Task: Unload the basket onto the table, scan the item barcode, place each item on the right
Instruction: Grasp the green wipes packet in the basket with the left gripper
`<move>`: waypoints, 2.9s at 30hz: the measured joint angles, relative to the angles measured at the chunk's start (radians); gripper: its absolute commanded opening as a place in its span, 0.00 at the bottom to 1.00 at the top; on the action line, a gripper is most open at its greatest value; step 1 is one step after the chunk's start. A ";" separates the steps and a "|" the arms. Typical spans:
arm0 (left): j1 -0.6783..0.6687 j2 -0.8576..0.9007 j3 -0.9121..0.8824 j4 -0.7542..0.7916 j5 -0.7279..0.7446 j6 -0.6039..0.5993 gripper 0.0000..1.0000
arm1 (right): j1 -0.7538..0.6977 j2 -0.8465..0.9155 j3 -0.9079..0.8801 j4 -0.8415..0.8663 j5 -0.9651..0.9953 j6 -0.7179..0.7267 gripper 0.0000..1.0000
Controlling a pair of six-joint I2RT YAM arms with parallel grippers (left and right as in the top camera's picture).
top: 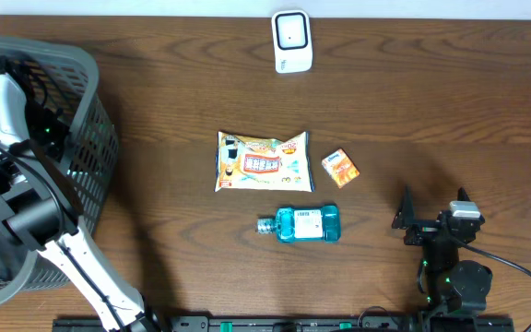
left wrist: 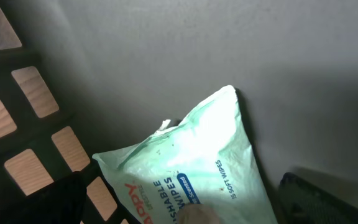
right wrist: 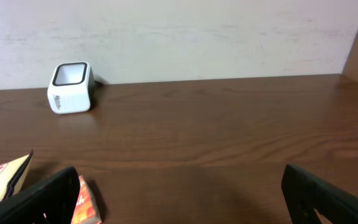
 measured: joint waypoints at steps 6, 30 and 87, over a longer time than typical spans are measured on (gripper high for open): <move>-0.021 0.002 -0.001 -0.001 -0.009 -0.003 0.84 | 0.000 0.000 0.000 0.000 0.000 0.000 0.99; 0.021 0.002 -0.036 0.008 -0.111 0.081 0.19 | 0.000 0.000 0.000 0.000 0.000 0.000 0.99; -0.049 -0.175 -0.326 0.434 0.105 1.791 0.08 | 0.000 0.000 0.000 0.000 0.000 0.000 0.99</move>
